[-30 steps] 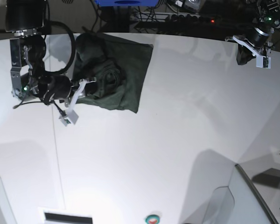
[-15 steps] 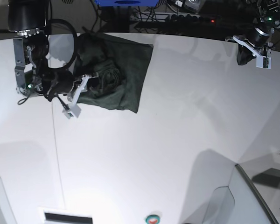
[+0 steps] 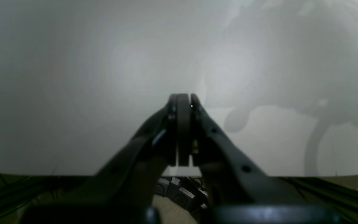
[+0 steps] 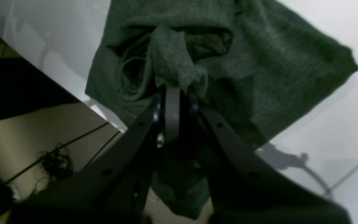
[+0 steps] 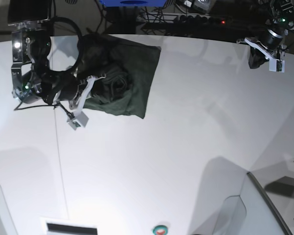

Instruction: Layout the t-shirt on the table in an organized manner, then fold the t-shirt properly

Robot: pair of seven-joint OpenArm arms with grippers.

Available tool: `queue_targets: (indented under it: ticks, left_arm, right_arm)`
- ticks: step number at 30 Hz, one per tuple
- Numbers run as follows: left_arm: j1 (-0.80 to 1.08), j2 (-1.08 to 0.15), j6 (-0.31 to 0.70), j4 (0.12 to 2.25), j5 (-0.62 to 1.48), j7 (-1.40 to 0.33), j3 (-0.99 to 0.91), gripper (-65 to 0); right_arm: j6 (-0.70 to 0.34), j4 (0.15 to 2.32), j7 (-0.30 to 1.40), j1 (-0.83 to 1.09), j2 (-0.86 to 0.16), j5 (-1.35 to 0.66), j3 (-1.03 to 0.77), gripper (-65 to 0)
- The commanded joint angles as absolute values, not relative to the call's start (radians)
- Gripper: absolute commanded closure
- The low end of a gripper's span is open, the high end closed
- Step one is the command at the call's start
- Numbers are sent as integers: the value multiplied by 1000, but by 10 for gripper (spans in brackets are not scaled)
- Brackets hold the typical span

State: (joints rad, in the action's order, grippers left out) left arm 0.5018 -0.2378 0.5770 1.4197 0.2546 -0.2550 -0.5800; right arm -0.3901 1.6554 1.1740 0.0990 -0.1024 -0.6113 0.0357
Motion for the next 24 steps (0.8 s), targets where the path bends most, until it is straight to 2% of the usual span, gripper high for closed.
queue_targets:
  ticks: [1, 8, 14, 15, 18, 20, 24]
  left_arm:
    - [506, -252, 582, 1434, 266, -236, -588, 0]
    - [506, -252, 582, 1434, 266, -236, -588, 0]
    - [507, -252, 582, 1434, 265, -236, -588, 0]
    - [507, -252, 582, 1434, 265, -236, -588, 0]
    - [507, -252, 582, 1434, 265, -236, -588, 0]
    - [507, -252, 582, 1434, 265, -236, -588, 0]
    - [506, -254, 582, 1434, 265, -236, -588, 0]
  right_arm:
    - [-395, 1685, 1171, 97, -101, -631, 62, -21]
    - [-387, 1712, 1164, 113, -99, -628, 285, -21]
    - [-374, 1709, 1173, 113, -88, -628, 389, -39]
    - [-355, 1712, 1173, 113, -88, -628, 406, -63]
    - [-318, 1712, 1175, 116, -88, -631, 441, -191]
    - [-314, 1716, 1175, 117, -88, -631, 444, -245]
    - [-311, 1778, 1170, 116, -96, -627, 394, -249]
